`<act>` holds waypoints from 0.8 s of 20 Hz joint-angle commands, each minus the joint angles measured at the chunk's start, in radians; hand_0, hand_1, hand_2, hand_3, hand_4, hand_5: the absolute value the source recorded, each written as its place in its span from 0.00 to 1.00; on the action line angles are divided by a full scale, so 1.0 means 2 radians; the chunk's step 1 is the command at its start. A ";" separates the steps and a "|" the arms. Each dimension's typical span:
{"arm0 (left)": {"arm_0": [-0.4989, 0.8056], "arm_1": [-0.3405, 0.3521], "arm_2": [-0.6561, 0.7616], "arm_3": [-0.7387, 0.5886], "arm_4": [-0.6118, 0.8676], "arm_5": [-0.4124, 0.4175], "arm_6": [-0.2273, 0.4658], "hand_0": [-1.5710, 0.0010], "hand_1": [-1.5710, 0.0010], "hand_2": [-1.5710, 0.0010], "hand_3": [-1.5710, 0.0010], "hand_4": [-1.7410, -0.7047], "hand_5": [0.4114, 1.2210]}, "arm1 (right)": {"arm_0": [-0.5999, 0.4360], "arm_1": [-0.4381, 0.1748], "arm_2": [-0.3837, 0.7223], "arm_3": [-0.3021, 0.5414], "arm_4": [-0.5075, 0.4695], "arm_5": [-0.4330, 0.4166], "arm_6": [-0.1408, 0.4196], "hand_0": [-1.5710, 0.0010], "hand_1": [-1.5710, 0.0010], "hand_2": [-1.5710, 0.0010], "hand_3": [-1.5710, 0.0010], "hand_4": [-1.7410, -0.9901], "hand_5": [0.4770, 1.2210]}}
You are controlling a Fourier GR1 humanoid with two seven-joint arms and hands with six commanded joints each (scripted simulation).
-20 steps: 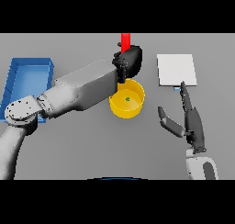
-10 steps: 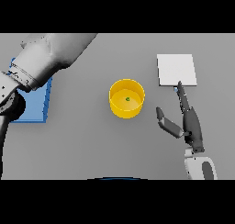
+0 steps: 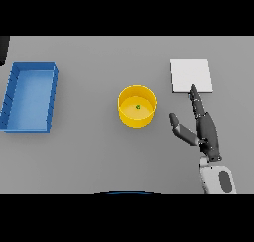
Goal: Pick up the red beaker and tilt it to pour out 1 green nut into yellow bowl. Pick up the yellow bowl and place it on the metallic measuring scale.
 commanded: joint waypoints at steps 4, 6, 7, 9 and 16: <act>0.066 0.032 0.040 0.012 0.079 0.051 0.045 0.00 0.00 0.00 0.02 0.00 1.00 | -0.007 -0.007 0.003 -0.004 -0.001 0.009 0.009 1.00 1.00 1.00 1.00 0.82 0.23; 0.096 0.041 0.058 0.009 0.118 0.074 0.080 0.00 0.00 0.00 0.02 0.00 1.00 | -0.002 -0.008 0.003 -0.002 -0.007 0.015 0.002 1.00 1.00 1.00 1.00 0.79 0.25; 0.111 0.042 0.066 0.002 0.137 0.087 0.095 0.00 0.00 0.00 0.01 0.00 1.00 | 0.000 -0.007 0.005 0.001 -0.006 0.017 0.000 1.00 1.00 1.00 1.00 0.78 0.25; 0.145 0.054 0.083 -0.025 0.175 0.101 0.101 0.00 0.00 0.00 0.03 0.00 1.00 | 0.000 -0.008 0.008 0.002 0.006 0.010 -0.007 1.00 1.00 1.00 1.00 0.76 0.27; 0.320 0.081 0.093 -0.218 0.278 0.174 0.184 0.00 0.00 0.00 0.12 0.00 1.00 | -0.007 -0.017 0.005 0.004 0.008 0.011 -0.001 1.00 1.00 1.00 1.00 0.72 0.31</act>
